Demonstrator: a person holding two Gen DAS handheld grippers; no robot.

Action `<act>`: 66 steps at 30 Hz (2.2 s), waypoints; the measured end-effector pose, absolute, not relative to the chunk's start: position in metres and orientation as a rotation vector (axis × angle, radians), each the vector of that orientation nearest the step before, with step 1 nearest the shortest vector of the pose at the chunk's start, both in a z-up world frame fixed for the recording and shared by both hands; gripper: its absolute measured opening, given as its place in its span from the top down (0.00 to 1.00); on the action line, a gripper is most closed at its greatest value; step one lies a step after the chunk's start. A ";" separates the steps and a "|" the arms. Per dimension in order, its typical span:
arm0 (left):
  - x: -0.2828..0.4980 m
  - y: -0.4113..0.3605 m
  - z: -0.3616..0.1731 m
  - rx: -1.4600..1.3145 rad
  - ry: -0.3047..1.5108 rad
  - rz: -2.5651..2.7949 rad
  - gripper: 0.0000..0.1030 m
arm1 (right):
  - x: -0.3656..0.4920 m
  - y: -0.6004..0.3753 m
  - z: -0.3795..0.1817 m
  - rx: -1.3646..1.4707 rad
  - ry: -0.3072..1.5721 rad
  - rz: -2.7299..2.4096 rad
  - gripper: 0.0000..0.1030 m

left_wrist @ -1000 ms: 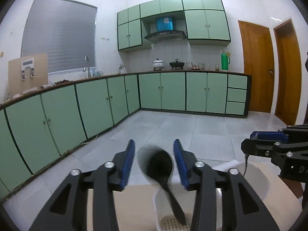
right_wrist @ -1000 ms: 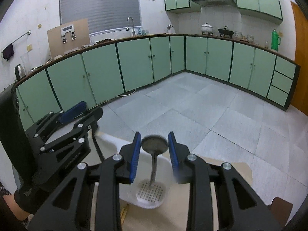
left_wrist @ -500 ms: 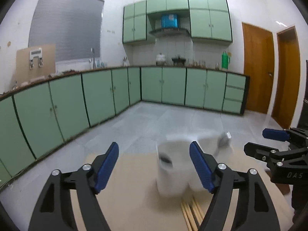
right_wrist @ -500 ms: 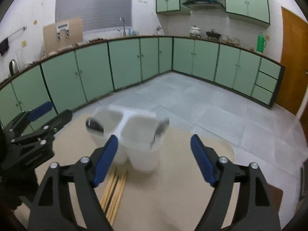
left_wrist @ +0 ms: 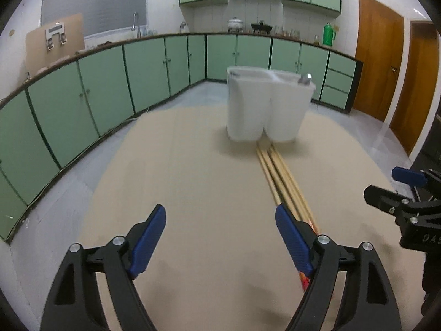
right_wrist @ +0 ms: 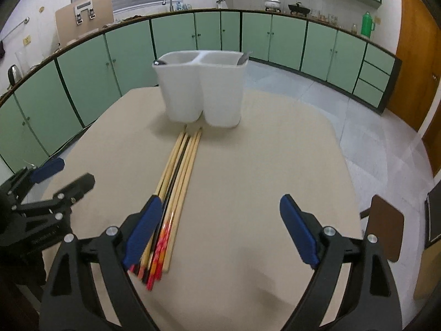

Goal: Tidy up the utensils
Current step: 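Return both tools to the chopsticks and grasp one wooden chopstick with the right tool, then grasp a red-patterned chopstick with the left tool while the right tool holds its chopstick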

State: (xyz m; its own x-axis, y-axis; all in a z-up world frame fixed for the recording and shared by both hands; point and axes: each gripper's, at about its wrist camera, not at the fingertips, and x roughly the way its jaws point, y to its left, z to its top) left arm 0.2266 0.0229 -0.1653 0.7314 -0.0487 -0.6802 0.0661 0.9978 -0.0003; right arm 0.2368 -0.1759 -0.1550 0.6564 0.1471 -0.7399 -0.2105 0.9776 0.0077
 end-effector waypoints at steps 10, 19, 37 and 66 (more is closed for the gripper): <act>0.198 0.022 -0.208 0.042 0.879 -0.050 0.22 | 0.192 -0.178 -0.207 0.000 0.941 0.251 0.46; 0.187 0.024 -0.213 0.060 0.890 -0.057 0.22 | 0.183 -0.157 -0.219 -0.057 0.948 0.260 0.56; 0.183 0.021 -0.210 0.037 0.885 -0.094 0.22 | 0.188 -0.147 -0.221 -0.087 0.903 0.260 0.93; 0.193 -0.012 -0.226 0.053 0.909 -0.140 0.34 | 0.184 -0.176 -0.223 -0.038 0.900 0.245 0.90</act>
State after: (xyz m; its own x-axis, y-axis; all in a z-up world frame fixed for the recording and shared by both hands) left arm 0.1935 -0.0117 -0.2259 0.6065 -0.0986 -0.7890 0.1437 0.9895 -0.0132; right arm 0.1840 -0.1757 -0.2226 0.5959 0.1950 -0.7791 -0.2267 0.9715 0.0697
